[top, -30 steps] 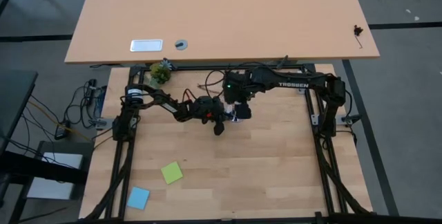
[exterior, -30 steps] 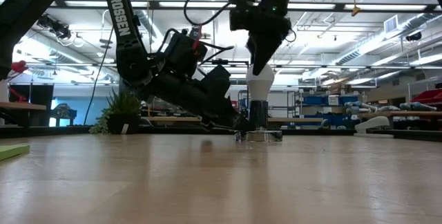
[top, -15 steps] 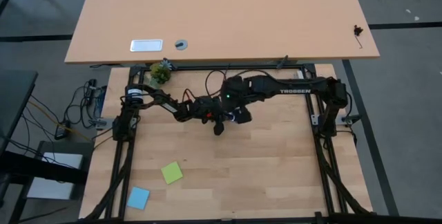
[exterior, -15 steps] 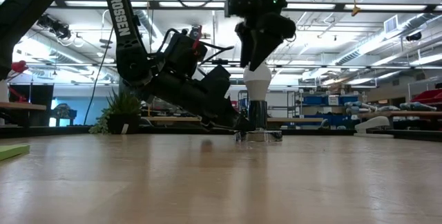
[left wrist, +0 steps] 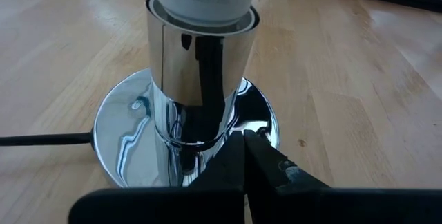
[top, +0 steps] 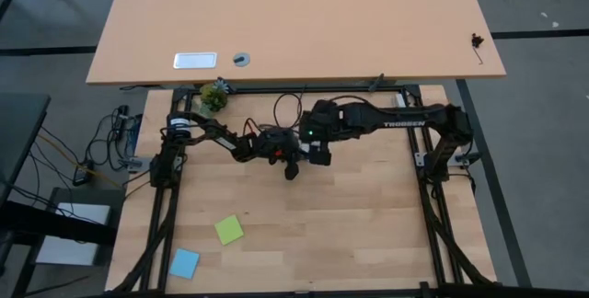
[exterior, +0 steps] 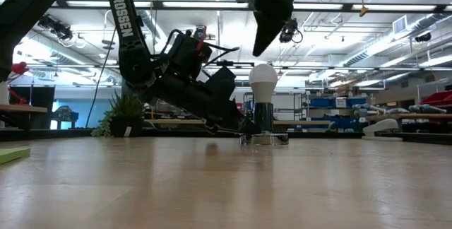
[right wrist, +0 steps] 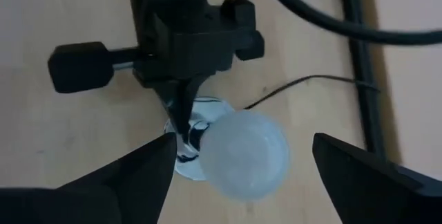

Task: Screw lightbulb
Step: Remove the lightbulb from the lamp

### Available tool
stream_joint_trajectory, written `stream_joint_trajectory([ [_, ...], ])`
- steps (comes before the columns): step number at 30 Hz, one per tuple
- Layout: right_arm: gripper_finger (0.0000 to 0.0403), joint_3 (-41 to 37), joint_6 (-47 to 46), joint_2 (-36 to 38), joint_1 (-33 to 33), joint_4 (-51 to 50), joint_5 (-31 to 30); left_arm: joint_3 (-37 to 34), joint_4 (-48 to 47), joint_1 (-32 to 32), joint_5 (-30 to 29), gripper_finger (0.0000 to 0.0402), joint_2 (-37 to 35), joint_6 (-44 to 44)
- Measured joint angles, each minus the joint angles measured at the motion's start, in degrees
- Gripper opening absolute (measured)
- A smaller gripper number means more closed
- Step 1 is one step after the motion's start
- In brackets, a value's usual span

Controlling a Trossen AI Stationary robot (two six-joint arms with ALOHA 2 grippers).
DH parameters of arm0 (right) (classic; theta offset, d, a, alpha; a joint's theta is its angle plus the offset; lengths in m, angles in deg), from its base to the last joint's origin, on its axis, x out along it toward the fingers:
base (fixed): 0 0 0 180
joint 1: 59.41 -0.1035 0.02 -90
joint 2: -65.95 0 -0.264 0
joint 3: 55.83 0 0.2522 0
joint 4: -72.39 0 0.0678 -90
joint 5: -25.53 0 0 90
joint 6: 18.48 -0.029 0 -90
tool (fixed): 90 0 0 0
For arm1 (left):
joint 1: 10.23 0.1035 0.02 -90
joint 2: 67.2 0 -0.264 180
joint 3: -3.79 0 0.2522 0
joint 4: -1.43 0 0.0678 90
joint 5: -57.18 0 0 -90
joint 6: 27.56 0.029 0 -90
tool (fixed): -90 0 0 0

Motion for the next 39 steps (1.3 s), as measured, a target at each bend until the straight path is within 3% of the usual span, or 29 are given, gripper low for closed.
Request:
stream_joint_trajectory([
  [4, 0.0338, -1.6, 1.2, 0.0, 2.8, 1.3, 5.8, 0.0, 0.0, 0.0, 0.0, 0.0, 0.0, 0.1],
  [15, 0.0321, -2.7, 2.8, -0.1, 5.1, 1.7, 7.9, 0.0, 0.1, 0.0, 0.0, 0.0, 0.0, 1.1],
  [26, 0.0318, -1.8, -11.9, -0.1, 3.9, -0.1, 8.4, 0.0, 0.1, 0.0, 0.0, 0.0, 0.0, 1.4],
  [33, 0.0319, -1.8, -20.3, -0.1, 7.0, -0.2, 8.8, 0.0, 0.1, 0.0, 0.0, 0.0, 0.0, 1.4],
  [39, 0.0323, -1.8, -23.1, -1.0, 9.5, 0.5, 13.8, 0.0, 0.2, 0.0, 0.0, 0.0, 0.0, 1.6],
])
